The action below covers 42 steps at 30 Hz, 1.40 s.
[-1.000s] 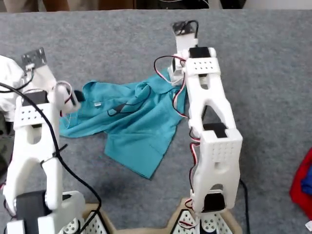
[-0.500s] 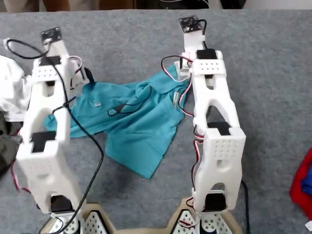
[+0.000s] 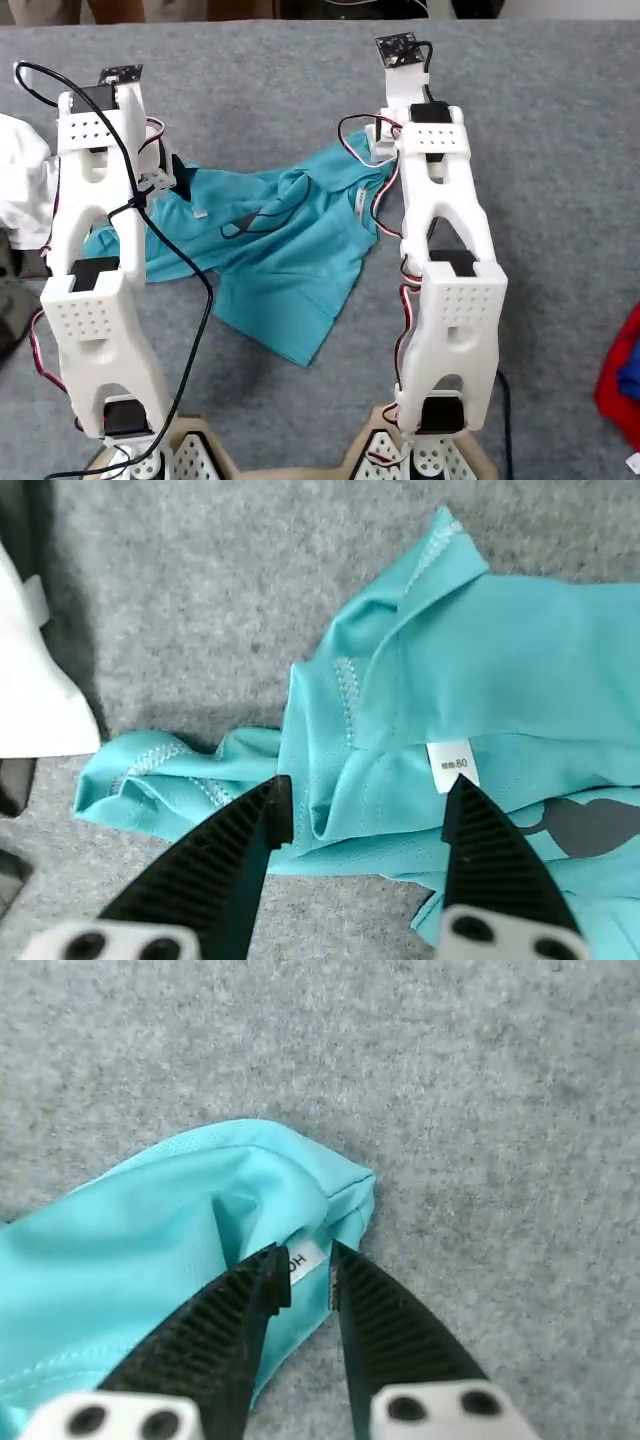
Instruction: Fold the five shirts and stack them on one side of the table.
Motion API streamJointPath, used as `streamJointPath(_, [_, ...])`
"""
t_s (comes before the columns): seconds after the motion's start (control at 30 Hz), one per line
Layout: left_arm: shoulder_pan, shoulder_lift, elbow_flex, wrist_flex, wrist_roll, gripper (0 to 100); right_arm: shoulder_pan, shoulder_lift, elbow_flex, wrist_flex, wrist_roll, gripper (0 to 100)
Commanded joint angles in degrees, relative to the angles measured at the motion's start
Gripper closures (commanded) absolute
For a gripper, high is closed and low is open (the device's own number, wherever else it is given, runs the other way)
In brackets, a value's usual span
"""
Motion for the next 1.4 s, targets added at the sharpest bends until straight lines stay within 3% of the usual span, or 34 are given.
streamJointPath(0.0, [0.2,-0.5,-2.6,-2.5,-0.4,82,1.0,-0.3,0.0,-1.1,0.5,91.7])
streamJointPath(0.1, [1.1,-0.5,-1.1,-6.3,-0.4,87,1.0,-0.3,0.0,-1.1,0.5,91.7])
streamJointPath(0.37, [3.5,-0.5,5.7,-12.9,-0.4,87,1.0,-0.3,0.0,-1.1,0.5,91.7])
streamJointPath(0.7, [1.7,-0.4,6.4,-12.6,-5.2,87,1.0,-0.3,0.0,-1.1,0.5,91.7])
streamJointPath(1.37, [2.0,4.6,4.8,-12.4,-4.7,90,1.0,-0.3,0.0,-1.1,0.5,91.7])
